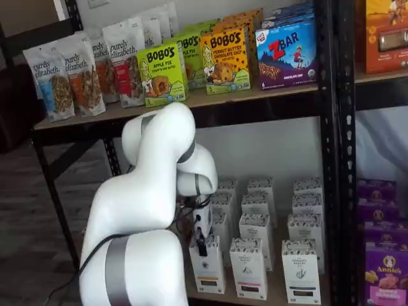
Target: Pick up the white box with a yellow strip in the middle, on the bottom shelf, the fourth box from the left
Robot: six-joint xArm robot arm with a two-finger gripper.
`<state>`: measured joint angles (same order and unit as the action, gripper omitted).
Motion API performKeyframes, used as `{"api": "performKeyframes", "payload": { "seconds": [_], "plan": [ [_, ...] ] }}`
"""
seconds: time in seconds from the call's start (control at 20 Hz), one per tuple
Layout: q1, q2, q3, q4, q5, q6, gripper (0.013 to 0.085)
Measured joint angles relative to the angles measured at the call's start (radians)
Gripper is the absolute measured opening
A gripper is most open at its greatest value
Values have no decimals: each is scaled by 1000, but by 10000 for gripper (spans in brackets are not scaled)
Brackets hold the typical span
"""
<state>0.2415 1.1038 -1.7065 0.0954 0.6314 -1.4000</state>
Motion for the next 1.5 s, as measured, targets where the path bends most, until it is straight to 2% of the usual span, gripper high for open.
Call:
{"api": "performKeyframes", "payload": {
  "seconds": [0.75, 0.85, 0.9, 1.05, 1.3, 1.5],
  "plan": [
    [12, 47, -21, -20, -34, 27, 850],
    [12, 46, -16, -18, -36, 25, 770],
    [11, 46, -13, -15, -38, 22, 770],
    [11, 41, -1, -6, -51, 13, 690],
    [10, 36, 11, -17, -59, 22, 690],
    [12, 34, 16, -7, -58, 14, 690]
  ]
}}
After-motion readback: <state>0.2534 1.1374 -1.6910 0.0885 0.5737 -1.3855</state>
